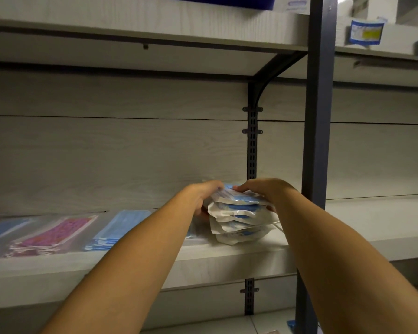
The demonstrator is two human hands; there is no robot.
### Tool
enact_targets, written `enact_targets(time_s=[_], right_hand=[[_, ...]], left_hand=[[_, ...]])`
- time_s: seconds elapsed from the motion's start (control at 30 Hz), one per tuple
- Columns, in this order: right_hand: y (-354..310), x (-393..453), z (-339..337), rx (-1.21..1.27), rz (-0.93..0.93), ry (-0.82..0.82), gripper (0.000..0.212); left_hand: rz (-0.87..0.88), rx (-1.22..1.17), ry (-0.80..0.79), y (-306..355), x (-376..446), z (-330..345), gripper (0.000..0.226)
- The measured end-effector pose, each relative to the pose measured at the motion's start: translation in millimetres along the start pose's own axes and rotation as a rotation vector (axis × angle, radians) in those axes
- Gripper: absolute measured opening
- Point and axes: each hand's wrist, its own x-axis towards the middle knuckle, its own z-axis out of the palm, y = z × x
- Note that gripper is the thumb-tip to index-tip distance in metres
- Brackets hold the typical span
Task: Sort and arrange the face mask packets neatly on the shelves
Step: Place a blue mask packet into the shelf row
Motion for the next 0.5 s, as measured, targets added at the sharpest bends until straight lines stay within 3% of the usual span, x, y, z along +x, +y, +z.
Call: enact_targets(time_s=[0.17,0.33,0.5], right_hand=[[-4,-9,-1,-0.024,-0.040,0.005,0.073],[-8,-15,0,-0.085,-0.032,0.037,0.063],[-7,-13,6,-0.064,-0.030,0.030,0.067]], left_hand=[[0.013,0.002,-0.027,-4,1,2,0.034],[0.020,0.030,-0.020,-3,-2,1,0.037],[-0.004,0.048,-0.038,-5,2,-4,0.050]])
